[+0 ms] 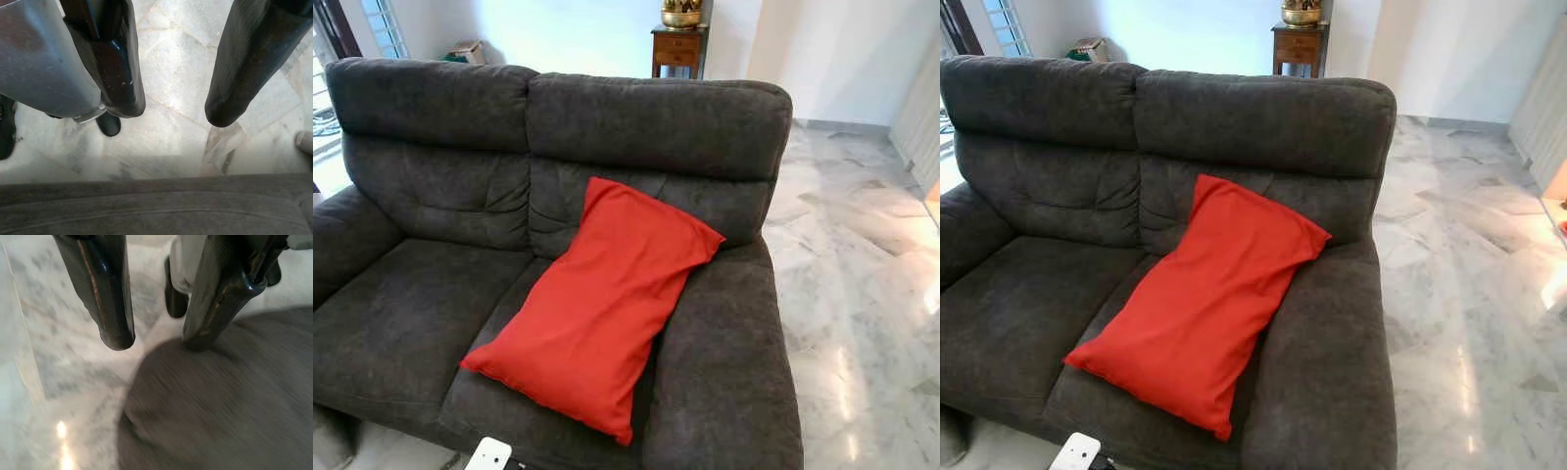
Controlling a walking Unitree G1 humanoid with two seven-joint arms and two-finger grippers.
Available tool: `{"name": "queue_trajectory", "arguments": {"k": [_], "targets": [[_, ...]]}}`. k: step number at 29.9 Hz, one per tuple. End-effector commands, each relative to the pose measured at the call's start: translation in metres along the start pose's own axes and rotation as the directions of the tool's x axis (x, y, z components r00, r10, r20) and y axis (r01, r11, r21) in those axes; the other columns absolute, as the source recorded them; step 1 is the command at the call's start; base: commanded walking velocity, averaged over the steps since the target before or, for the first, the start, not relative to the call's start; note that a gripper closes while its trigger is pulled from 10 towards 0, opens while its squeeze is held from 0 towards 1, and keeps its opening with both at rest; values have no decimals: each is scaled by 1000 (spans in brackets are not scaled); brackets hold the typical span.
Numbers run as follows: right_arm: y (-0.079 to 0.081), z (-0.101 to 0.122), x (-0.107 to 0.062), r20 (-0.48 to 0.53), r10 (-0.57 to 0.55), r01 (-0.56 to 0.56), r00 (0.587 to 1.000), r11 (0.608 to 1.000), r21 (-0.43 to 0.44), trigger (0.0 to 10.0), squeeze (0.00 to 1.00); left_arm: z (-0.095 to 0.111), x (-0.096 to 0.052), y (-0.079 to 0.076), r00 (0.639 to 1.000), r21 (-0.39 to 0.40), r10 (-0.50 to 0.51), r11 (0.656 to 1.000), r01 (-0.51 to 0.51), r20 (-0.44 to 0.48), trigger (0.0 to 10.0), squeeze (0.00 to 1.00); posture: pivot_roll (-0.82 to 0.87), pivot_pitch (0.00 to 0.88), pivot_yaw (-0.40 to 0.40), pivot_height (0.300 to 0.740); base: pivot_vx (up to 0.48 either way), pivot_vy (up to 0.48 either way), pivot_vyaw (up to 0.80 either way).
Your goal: Move the pillow to the sofa from floor
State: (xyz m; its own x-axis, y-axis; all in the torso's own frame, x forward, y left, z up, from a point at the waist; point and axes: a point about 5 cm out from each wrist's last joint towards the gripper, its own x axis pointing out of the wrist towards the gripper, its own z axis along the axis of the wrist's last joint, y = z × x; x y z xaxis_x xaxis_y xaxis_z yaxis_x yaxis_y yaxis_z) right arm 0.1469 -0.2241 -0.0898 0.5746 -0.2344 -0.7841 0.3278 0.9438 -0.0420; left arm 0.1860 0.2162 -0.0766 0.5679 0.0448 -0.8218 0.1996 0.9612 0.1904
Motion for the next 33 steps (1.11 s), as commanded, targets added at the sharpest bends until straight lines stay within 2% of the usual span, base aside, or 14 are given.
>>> {"name": "queue_trajectory", "arguments": {"k": [1, 10, 15, 20, 33], "targets": [[9, -2, 0, -10, 56, -57, 998, 995, -76, 10000, 0, -9, -1, 2, 1000, -9, 20, 1000, -20, -18, 10000, 0, 12, 0, 37, 740, 0, 0, 0], [19, -5, -1, -19, 100, -101, 995, 994, -35, 10000, 0, -16, -2, -4, 999, -19, 11, 1000, -11, -33, 10000, 0, 13, 0, 39, 740, 0, 0, 0], [24, 0, 0, 0, 116, -116, 993, 991, -67, 10000, 0, -16, -2, -8, 1000, -18, 1, 1000, -1, -30, 10000, 0, 7, 0, 36, 740, 0, 0, 0], [24, 5, 1, 14, 126, -125, 992, 991, -54, 10000, 0, -16, -2, -11, 1000, -17, -6, 1000, 5, -26, 10000, 0, 12, 0, 31, 740, 0, 0, 0], [23, 7, 2, 26, 132, -129, 991, 989, -73, 10000, 0, -17, -2, -12, 999, -24, -8, 1000, 7, -32, 10000, 0, 12, 0, 34, 740, -263, 0, 0]]}}
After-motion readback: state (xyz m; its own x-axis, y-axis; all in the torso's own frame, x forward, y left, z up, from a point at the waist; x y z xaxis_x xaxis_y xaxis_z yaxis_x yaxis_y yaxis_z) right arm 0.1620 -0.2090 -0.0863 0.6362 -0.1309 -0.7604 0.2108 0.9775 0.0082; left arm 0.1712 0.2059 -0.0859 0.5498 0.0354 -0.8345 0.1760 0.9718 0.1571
